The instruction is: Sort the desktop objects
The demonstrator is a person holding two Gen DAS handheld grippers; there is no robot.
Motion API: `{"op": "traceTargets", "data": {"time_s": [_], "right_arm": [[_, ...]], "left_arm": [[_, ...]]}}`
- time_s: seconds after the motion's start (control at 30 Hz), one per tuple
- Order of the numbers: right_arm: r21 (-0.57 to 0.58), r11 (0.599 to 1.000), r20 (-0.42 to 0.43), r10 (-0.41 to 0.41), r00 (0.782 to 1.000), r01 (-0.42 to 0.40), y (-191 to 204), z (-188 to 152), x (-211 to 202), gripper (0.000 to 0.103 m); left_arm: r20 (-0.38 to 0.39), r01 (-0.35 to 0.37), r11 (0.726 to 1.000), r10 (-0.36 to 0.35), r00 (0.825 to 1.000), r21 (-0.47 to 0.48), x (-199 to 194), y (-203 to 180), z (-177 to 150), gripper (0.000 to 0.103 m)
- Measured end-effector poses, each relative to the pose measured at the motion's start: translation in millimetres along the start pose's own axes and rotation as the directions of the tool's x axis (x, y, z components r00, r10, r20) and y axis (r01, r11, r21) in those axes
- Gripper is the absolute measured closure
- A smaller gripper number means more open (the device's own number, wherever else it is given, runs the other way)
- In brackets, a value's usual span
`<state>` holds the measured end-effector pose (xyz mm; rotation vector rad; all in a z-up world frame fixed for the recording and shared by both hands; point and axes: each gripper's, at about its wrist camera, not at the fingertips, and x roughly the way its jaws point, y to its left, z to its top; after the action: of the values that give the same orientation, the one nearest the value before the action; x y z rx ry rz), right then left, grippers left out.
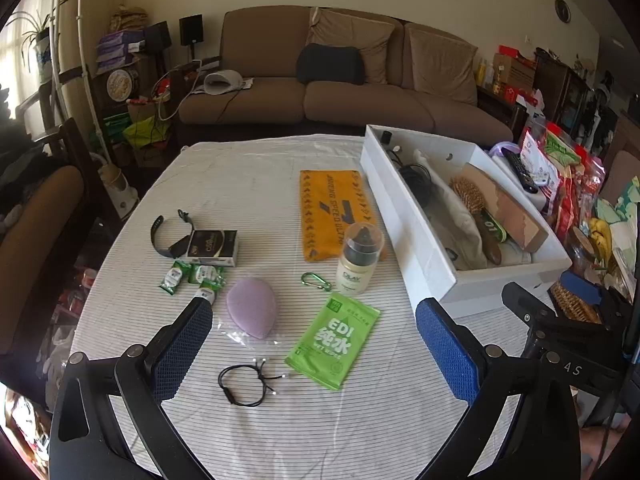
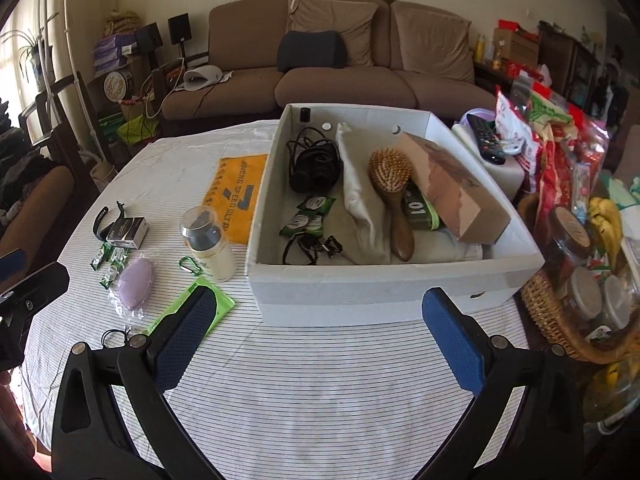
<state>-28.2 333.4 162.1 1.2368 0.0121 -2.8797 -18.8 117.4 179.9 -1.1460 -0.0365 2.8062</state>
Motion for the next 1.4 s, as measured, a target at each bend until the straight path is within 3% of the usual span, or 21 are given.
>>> {"op": "traceTargets", "data": {"time_s": [0.43, 0.77, 1.03, 1.4], "right_arm": [[0.037, 0.997, -0.001, -0.075, 0.997, 0.075, -98, 2, 1, 0.000], [0.052, 0.993, -0.017, -0.103, 0.995, 0.104, -134, 0, 10, 0.000], [0.025, 0.996, -0.019, -0.090, 0.996, 0.090, -124, 6, 19, 0.000], [-0.051, 0.998, -0.007, 0.026, 1.000, -0.026, -50, 23, 28, 0.000]], "left_arm": [[-0.019, 0.077, 0.995, -0.076, 0.997, 0.071, 20, -108, 7, 0.000], [-0.037, 0.119, 0.989, -0.116, 0.993, 0.088, 36, -148, 8, 0.000], [-0.031, 0.118, 0.991, -0.116, 0.993, 0.062, 42, -122, 9, 0.000], [-0.019, 0.039, 0.999, -0.039, 0.999, 0.000, 46, -20, 9, 0.000]]}}
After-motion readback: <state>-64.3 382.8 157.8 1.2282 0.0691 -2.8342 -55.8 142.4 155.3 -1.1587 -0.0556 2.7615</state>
